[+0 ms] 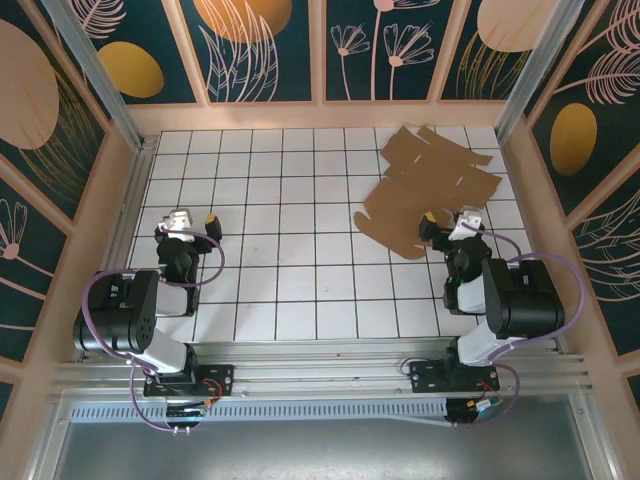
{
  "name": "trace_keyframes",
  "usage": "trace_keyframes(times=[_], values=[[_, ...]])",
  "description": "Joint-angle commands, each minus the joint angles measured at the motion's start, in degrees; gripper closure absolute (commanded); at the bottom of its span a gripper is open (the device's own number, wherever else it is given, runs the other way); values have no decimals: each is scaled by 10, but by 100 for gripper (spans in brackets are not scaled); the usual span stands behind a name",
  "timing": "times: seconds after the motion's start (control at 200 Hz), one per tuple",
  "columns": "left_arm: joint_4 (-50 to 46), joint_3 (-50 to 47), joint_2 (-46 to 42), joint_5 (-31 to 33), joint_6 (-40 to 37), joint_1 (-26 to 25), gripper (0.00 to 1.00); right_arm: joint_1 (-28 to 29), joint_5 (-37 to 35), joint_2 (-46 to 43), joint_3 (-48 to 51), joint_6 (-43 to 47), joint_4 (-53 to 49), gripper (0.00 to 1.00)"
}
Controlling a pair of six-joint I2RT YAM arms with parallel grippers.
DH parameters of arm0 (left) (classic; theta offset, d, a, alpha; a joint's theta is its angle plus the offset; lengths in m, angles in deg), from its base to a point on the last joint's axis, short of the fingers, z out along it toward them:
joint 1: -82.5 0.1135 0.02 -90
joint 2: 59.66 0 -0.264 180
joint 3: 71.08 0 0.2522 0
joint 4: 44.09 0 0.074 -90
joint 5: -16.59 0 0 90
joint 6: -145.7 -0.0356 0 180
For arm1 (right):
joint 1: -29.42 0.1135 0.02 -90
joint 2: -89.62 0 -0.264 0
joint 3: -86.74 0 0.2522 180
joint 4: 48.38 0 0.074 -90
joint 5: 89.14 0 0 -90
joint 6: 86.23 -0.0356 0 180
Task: Fold the paper box
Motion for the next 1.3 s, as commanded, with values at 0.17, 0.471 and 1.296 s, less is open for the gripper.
trace_keyframes(times=[0.17, 0.471, 1.296], values=[[15, 10, -4, -8, -8, 4, 1, -3, 3, 4, -7, 8, 11, 1], [16, 9, -4, -8, -7, 3, 1, -7, 7, 2, -8, 2, 8, 1], [-398, 243, -211, -284, 251, -138, 1, -269, 247, -12, -299, -340, -575, 1]])
